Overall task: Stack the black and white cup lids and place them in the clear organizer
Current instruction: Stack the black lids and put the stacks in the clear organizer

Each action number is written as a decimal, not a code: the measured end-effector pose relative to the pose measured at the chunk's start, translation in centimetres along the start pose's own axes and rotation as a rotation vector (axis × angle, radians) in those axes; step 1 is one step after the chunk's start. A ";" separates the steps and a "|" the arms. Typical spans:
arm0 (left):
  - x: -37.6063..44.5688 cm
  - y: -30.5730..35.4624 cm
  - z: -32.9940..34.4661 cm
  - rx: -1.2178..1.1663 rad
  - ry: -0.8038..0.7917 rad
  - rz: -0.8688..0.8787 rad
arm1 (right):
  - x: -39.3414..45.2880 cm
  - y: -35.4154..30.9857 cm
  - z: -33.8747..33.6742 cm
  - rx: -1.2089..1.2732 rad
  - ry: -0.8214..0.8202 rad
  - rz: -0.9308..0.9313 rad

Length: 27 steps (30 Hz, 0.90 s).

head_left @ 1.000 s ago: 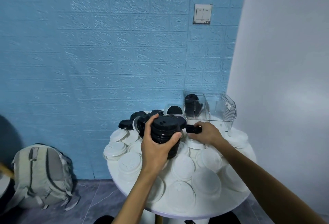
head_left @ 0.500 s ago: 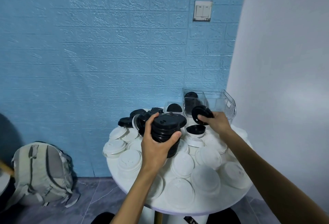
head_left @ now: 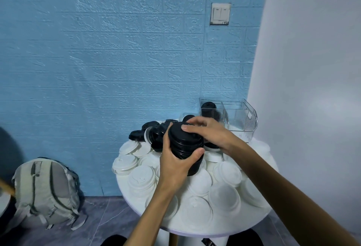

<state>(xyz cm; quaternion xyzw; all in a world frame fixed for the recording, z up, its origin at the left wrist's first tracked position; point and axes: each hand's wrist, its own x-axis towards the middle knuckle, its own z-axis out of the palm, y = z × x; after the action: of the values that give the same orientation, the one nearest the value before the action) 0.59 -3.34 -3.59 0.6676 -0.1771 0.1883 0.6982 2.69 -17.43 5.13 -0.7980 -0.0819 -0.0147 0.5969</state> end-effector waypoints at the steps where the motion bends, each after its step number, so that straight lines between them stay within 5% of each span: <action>1: 0.0 0.1 -0.1 0.003 0.007 -0.003 | 0.1 0.1 0.2 0.026 -0.020 0.028; 23: 0.1 0.3 -0.6 -0.010 0.055 0.012 | 0.3 2.0 1.9 0.716 -0.212 0.043; 25: 0.4 0.4 -0.9 -0.029 0.071 0.005 | 0.9 2.4 1.1 0.695 -0.166 0.063; 27: 0.6 0.4 -1.2 -0.034 0.087 -0.004 | 2.6 3.8 -0.7 0.398 0.039 0.071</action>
<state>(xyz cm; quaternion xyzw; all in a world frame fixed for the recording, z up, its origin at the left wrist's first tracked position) 0.85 -2.10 -2.99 0.6472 -0.1486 0.2128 0.7168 5.83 -18.82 2.01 -0.6663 -0.0432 0.0073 0.7444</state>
